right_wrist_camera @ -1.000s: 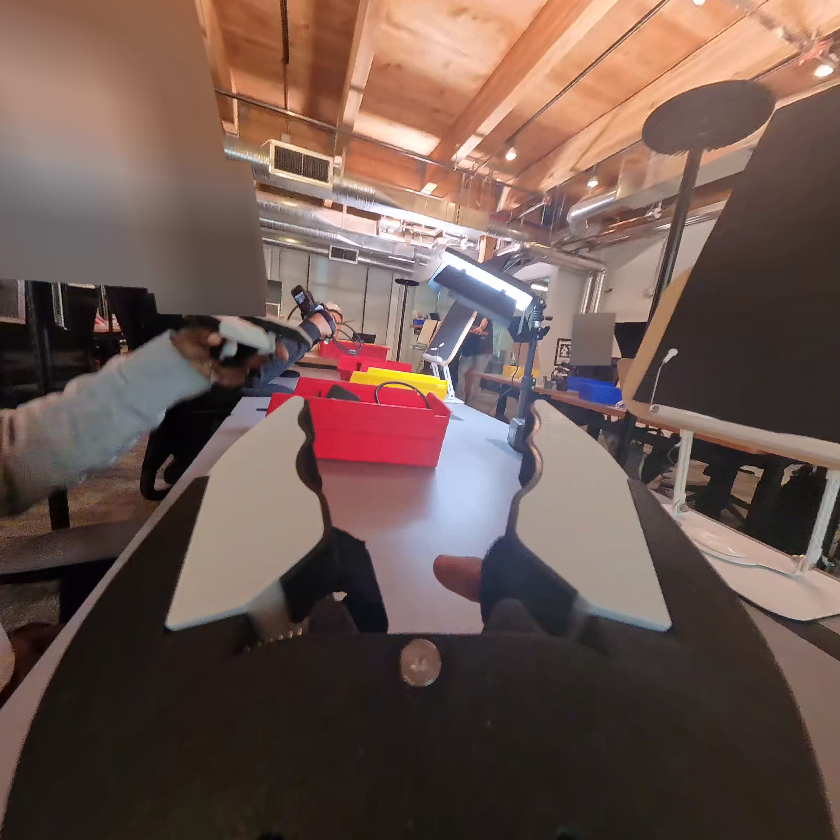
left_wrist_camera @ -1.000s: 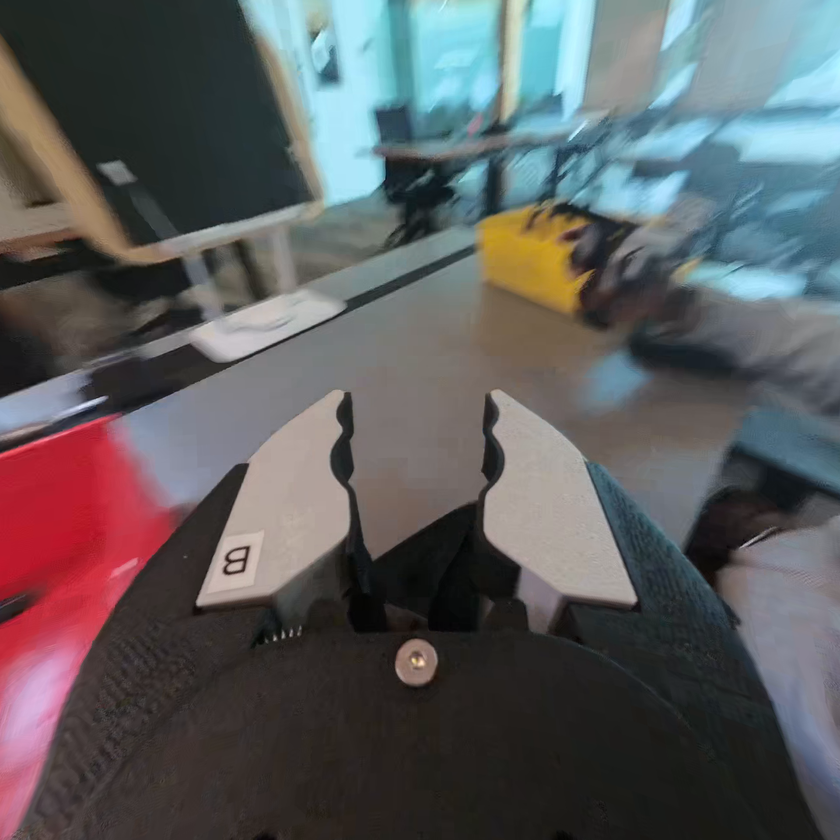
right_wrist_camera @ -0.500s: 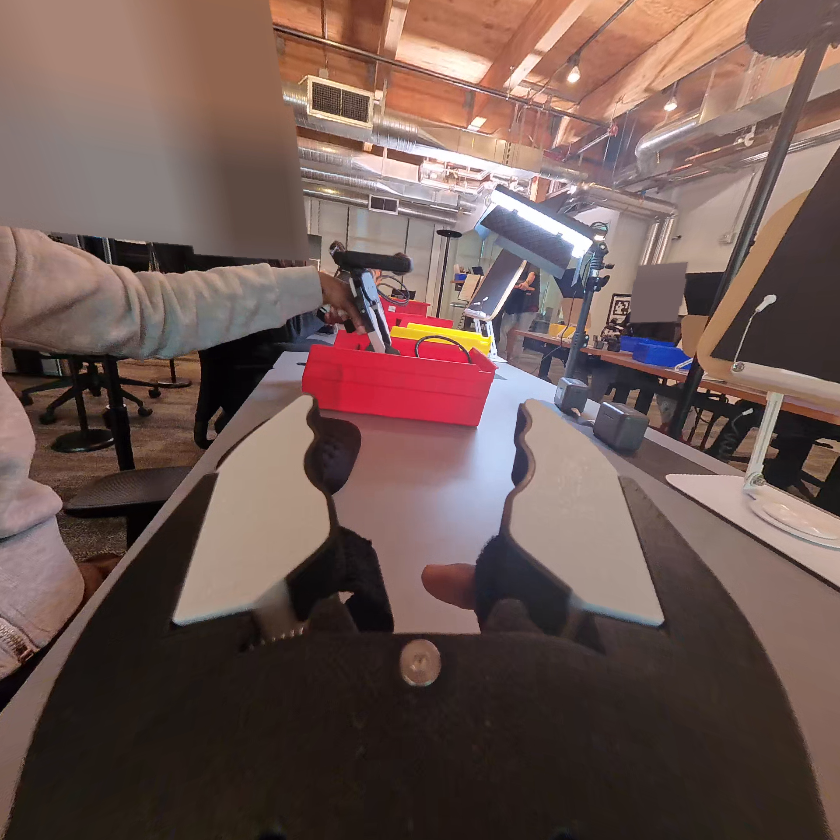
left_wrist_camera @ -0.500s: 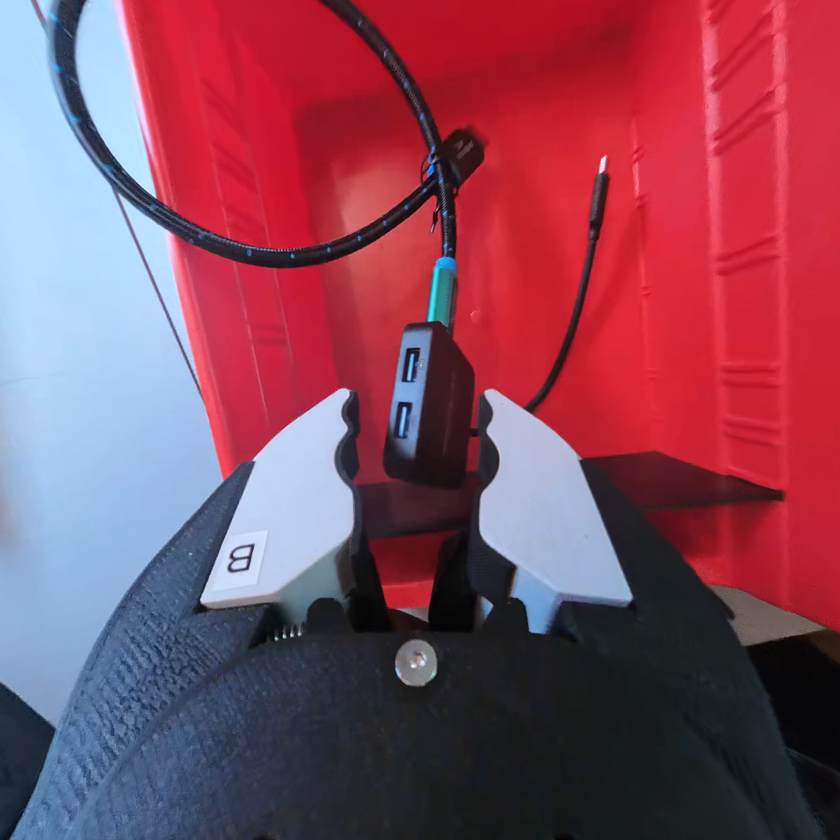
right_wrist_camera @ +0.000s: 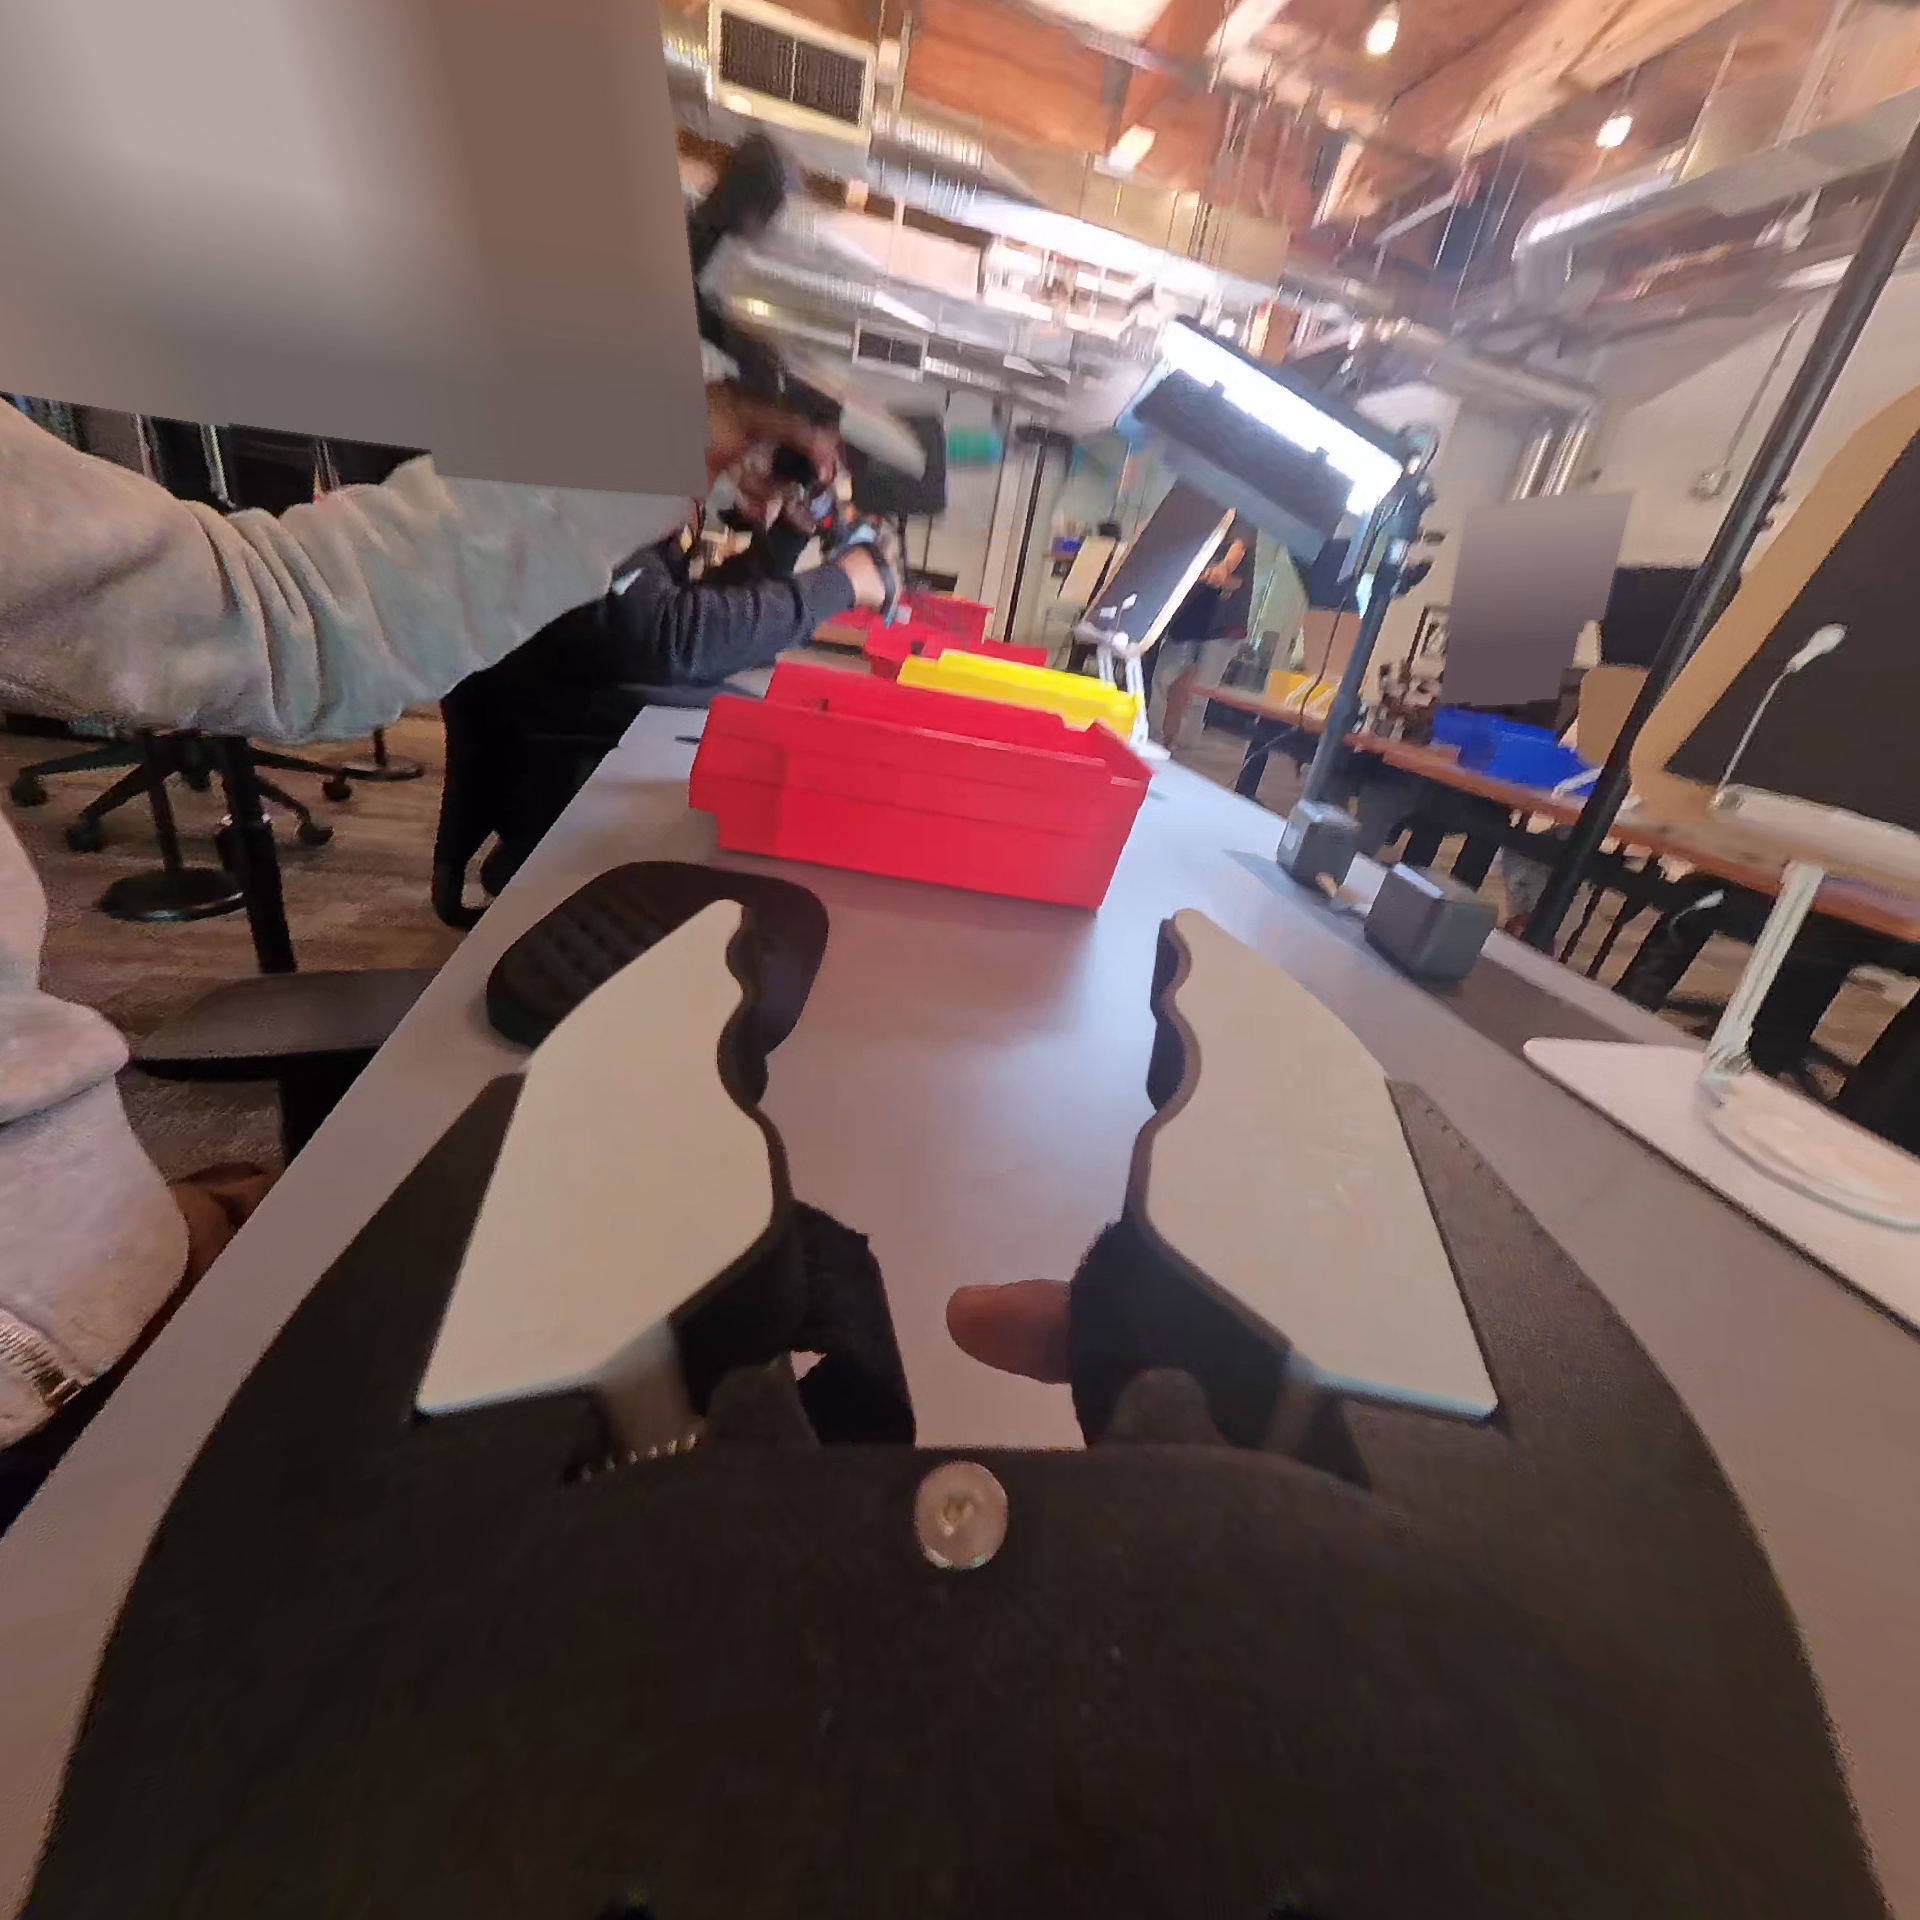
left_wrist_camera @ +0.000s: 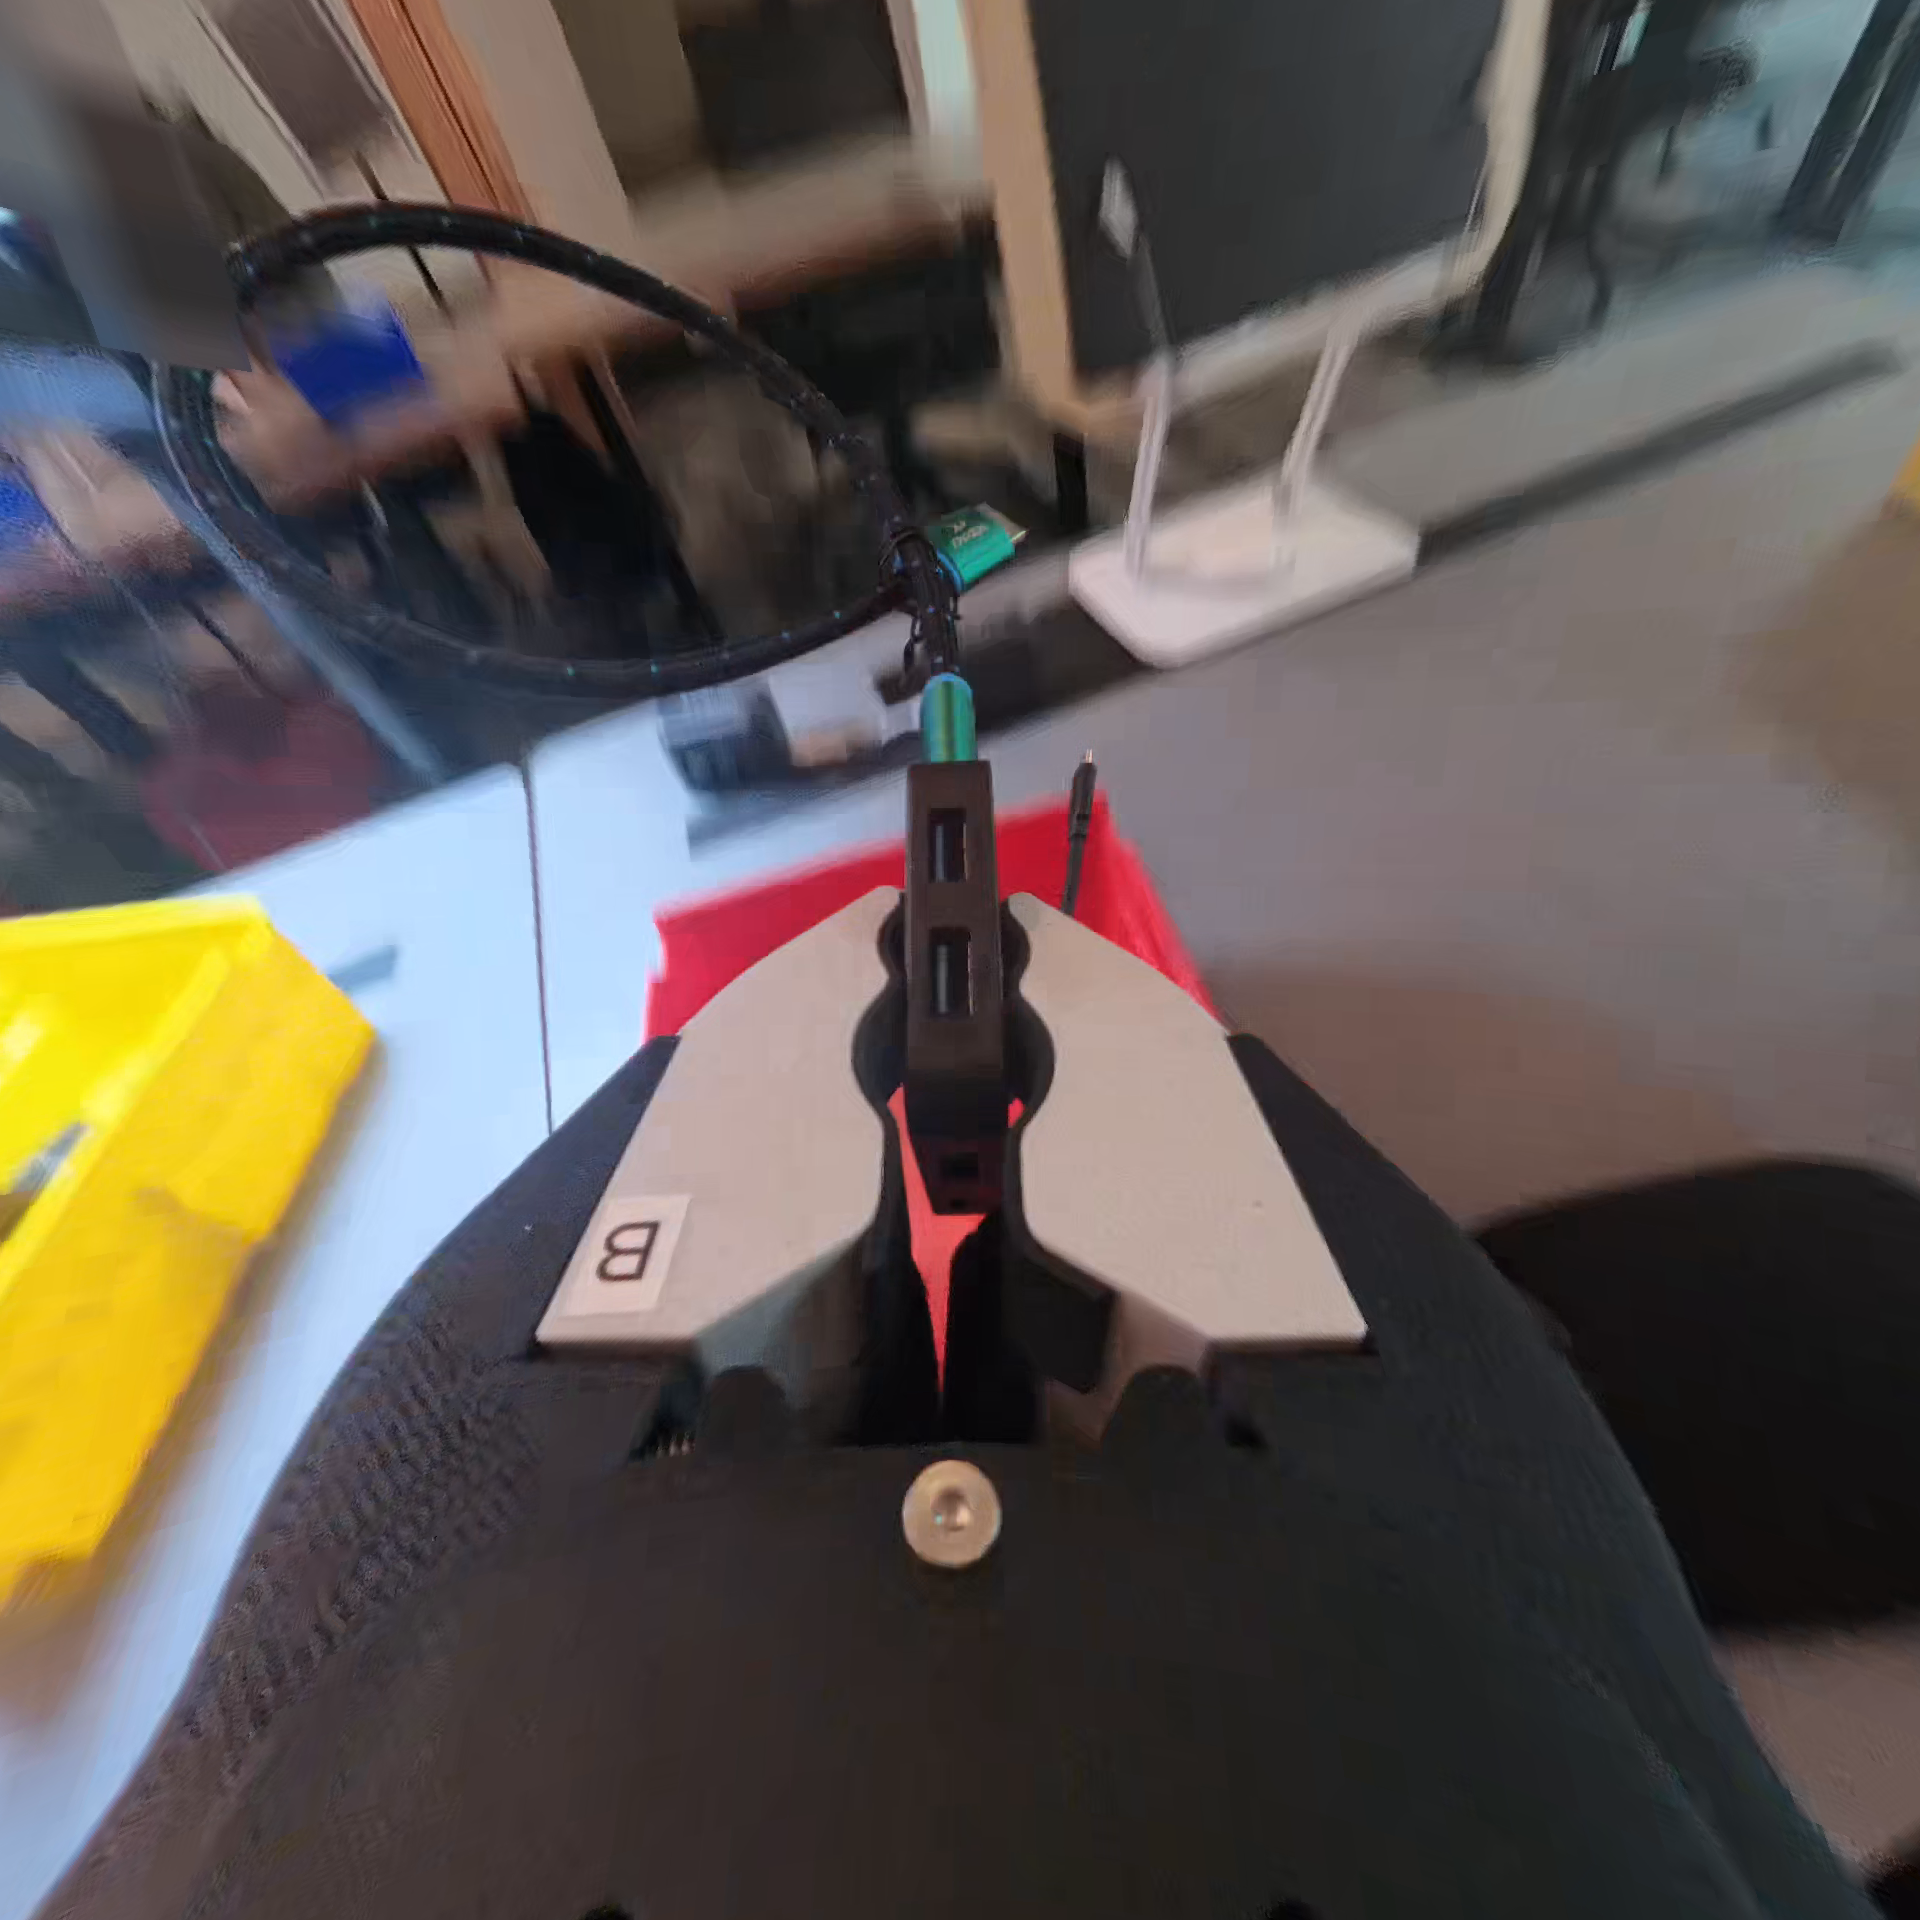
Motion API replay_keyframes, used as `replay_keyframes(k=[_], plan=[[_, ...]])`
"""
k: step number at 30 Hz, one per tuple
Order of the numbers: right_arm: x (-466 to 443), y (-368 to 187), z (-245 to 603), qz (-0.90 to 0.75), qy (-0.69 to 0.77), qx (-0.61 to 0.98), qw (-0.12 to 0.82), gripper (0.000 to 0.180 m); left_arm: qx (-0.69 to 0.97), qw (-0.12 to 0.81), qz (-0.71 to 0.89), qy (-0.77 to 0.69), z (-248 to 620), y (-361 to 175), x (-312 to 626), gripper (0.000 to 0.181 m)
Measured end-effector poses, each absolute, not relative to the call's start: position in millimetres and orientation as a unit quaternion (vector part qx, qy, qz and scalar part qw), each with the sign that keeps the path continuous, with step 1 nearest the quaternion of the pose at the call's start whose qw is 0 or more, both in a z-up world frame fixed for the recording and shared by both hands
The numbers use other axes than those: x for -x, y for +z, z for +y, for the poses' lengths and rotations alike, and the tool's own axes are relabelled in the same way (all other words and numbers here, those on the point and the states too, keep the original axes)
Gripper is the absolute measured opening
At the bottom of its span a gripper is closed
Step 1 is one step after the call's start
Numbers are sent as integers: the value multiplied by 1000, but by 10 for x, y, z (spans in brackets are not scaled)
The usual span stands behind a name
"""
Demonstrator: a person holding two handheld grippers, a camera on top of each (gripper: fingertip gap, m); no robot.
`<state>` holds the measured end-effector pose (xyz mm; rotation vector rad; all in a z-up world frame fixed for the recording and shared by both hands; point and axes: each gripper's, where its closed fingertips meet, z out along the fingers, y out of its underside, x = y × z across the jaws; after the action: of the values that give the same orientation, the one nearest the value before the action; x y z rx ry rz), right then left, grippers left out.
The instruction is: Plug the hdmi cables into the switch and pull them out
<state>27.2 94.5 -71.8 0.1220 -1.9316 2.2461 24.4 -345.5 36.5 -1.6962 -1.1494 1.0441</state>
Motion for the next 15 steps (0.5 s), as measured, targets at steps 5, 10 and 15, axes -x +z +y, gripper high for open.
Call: replay_keyframes(k=[5, 10, 15], plan=[[-300, -795, 919, -691, 722, -11, 28, 69, 550, 578, -332, 503, -2657, 1166, -511, 13], [-442, -358, 991, -626, 780, -18, -5, 47, 434, 738, -269, 442, -1730, 918, -634, 12], [-982, 272, 730, -584, 807, -73, -48, 25, 395, 807, -292, 327, -993, 273, -483, 12]])
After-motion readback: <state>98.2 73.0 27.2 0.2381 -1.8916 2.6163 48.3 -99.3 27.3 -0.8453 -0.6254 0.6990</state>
